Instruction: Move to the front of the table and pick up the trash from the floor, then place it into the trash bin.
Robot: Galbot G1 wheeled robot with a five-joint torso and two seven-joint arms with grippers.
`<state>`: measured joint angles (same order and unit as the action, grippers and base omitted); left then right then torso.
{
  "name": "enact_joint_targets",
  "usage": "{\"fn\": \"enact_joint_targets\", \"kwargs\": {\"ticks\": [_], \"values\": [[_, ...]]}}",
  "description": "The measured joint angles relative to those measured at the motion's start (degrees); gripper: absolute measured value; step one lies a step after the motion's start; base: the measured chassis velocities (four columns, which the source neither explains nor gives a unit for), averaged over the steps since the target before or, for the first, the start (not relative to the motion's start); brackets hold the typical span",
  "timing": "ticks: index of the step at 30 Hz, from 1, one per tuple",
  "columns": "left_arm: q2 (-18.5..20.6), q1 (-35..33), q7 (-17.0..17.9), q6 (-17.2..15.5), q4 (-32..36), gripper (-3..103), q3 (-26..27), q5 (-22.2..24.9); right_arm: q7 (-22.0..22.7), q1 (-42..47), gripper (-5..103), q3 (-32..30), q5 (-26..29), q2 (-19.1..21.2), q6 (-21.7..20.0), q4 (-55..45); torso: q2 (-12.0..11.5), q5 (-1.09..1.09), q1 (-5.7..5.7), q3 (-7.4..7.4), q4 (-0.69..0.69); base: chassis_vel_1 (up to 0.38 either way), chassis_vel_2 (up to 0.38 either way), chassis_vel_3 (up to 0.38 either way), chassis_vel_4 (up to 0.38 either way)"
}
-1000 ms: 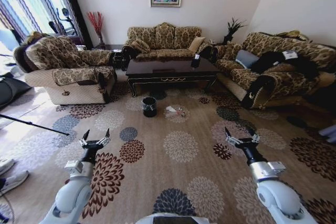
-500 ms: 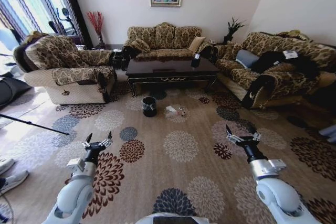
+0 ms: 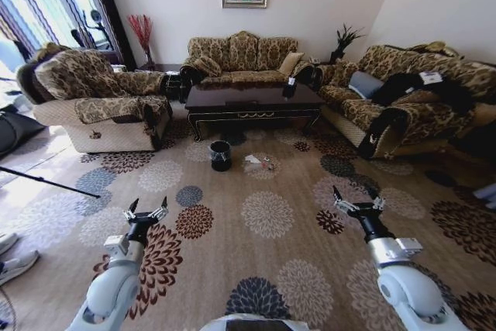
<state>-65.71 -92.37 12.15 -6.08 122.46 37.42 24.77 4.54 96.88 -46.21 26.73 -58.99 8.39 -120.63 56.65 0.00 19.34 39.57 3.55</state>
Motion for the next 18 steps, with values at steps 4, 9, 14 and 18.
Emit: {"fn": "enact_joint_targets", "kwargs": {"ticks": [4,9,14,18], "values": [[0.01,-0.4,-0.13,0.0,0.0,100,0.0,-0.34,-0.05,0.03,100,0.27,-0.25,-0.24,0.13,-0.02,-1.07,0.0,-0.52,-0.56,-0.01,0.0,0.0,0.0,0.0],[0.25,-0.48,-0.75,0.23,0.06,100,-0.17,-0.25,-0.26,0.56,100,0.58,-0.91,-0.81,0.53,0.05,-2.49,0.0,-1.1,-1.39,0.0,0.0,0.0,0.0,0.0],[0.33,-0.32,-1.41,0.32,0.06,100,-0.66,-0.28,-0.43,0.99,100,0.96,-1.78,-1.5,0.8,0.12,-3.81,0.0,-1.69,-2.12,0.0,0.0,0.0,0.0,0.0],[0.51,-0.23,-1.49,-0.13,0.06,100,-1.12,-0.39,-1.09,1.72,100,1.09,-2.58,-1.9,1.21,0.0,-5.09,0.0,-2.26,-2.82,0.0,0.0,0.0,0.0,0.0]]}}
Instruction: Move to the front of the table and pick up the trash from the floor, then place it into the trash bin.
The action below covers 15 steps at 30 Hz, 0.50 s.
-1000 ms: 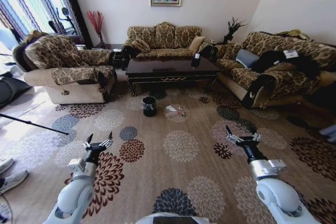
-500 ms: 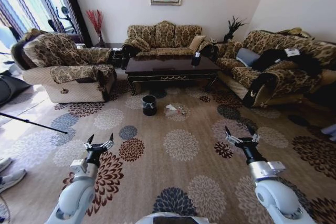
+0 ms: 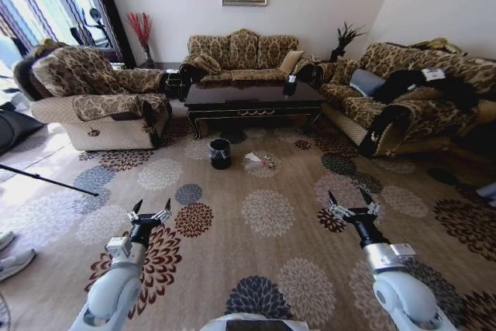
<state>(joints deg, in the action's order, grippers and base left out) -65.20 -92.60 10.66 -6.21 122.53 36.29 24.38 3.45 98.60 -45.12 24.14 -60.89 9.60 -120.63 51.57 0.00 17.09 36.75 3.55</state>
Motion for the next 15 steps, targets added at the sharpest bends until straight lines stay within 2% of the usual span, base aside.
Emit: {"fn": "enact_joint_targets", "kwargs": {"ticks": [8,15], "values": [[-0.31,-0.28,0.14,-0.47,0.34,100,0.17,-0.11,-0.16,0.46,100,0.97,-1.92,-1.5,0.74,0.08,-2.05,0.0,-0.87,-1.19,0.0,0.0,0.0,0.0,0.0],[-0.82,-1.44,0.26,-0.71,1.17,100,0.58,0.01,-0.18,0.99,100,0.67,-2.04,-1.09,1.18,-0.49,-3.95,0.0,-1.72,-2.26,-0.01,0.0,0.0,0.0,0.0]]}}
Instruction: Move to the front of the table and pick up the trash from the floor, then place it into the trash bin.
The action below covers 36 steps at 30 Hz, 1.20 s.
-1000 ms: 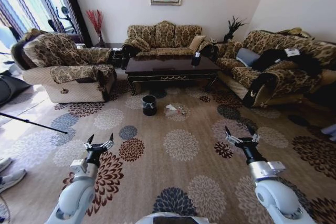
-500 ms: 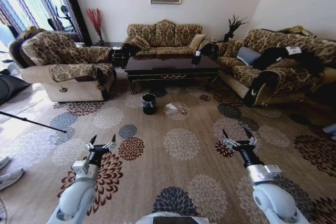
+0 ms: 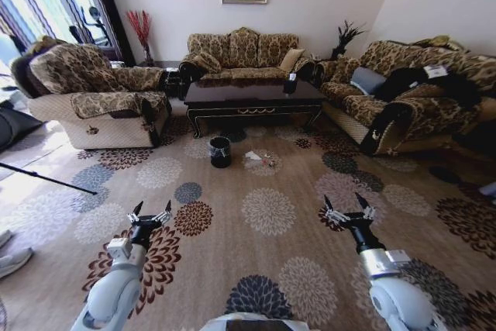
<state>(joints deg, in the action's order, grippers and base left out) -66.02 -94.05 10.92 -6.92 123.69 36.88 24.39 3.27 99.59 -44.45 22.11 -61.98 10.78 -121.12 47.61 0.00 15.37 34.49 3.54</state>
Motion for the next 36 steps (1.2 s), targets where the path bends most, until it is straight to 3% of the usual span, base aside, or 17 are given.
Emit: {"fn": "enact_joint_targets", "kwargs": {"ticks": [36], "values": [[-0.91,-0.6,0.61,-0.22,-0.61,100,1.43,0.06,-0.02,0.94,100,0.33,0.02,-2.25,0.44,-0.07,-8.96,0.0,-3.8,-5.15,0.0,0.0,0.0,0.0,0.0]]}}
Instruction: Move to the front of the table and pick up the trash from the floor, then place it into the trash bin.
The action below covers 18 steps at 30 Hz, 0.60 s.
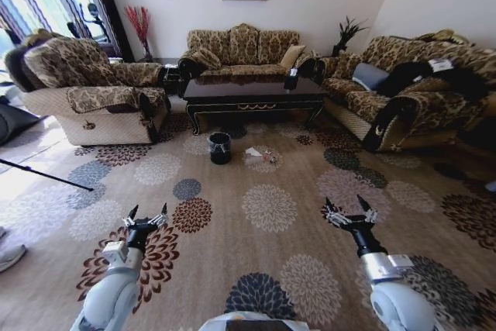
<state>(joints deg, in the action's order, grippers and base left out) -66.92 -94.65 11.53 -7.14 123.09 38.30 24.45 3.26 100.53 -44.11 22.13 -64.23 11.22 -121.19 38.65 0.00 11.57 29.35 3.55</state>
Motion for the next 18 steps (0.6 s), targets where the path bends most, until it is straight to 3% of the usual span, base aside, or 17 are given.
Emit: {"fn": "enact_joint_targets", "kwargs": {"ticks": [18], "values": [[-0.31,0.35,0.14,0.03,0.51,100,-2.08,-1.03,-0.04,0.22,100,0.45,-0.26,-1.12,-0.13,0.11,-4.36,0.0,-1.77,-2.61,0.0,0.0,0.0,0.0,0.0]]}}
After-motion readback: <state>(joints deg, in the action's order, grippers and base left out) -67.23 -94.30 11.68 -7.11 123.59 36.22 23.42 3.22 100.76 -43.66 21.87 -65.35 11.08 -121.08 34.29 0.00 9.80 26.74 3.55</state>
